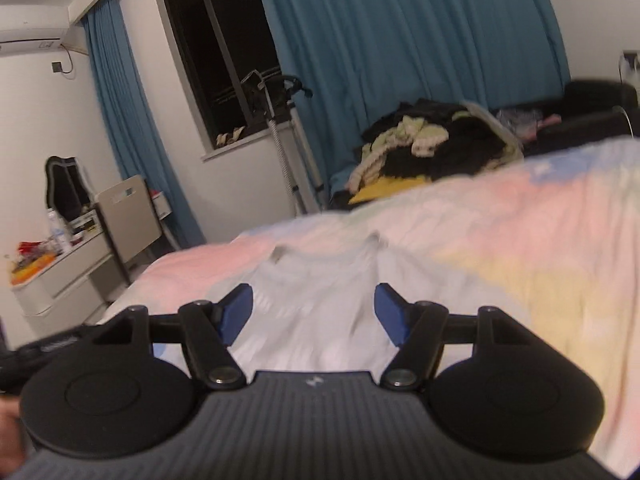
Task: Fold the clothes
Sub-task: 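Lay the shirt flat on the bed and open both grippers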
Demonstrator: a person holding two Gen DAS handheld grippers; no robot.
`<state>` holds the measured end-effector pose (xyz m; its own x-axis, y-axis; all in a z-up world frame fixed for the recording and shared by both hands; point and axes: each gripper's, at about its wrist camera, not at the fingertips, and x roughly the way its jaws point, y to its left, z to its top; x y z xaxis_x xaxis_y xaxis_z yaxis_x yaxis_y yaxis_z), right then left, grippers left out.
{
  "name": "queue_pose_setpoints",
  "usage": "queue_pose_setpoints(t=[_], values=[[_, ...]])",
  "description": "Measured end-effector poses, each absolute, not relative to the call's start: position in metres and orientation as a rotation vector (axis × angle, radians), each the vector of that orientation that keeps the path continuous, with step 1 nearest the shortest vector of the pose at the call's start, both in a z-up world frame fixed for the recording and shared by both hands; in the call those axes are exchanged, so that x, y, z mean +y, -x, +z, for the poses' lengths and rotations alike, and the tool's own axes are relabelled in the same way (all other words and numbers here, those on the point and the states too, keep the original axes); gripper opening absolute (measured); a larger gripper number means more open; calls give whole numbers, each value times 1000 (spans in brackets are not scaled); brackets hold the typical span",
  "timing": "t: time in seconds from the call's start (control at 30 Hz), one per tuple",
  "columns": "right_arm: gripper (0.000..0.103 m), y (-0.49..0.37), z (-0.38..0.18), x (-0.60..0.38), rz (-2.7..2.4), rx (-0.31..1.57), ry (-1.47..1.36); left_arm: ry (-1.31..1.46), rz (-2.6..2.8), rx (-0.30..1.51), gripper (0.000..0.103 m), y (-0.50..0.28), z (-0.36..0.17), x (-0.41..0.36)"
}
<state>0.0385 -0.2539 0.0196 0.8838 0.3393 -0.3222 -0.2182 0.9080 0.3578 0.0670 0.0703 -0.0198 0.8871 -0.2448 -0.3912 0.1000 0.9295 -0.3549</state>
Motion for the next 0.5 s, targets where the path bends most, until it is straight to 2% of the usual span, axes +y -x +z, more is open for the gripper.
queue_pose_setpoints(t=[0.17,0.37,0.47,0.5], values=[[68,-1,21,-255,288,394,-354,320,-169,412,80,-37,-13,69],[68,-1,14,-246,270,412,-363,528,-46,497,77,-59,-48,105],[69,-7,7,-245,266,424,-372,643,29,513,72,-77,-70,128],[69,-9,5,-245,263,429,-376,660,50,528,66,-85,-78,134]])
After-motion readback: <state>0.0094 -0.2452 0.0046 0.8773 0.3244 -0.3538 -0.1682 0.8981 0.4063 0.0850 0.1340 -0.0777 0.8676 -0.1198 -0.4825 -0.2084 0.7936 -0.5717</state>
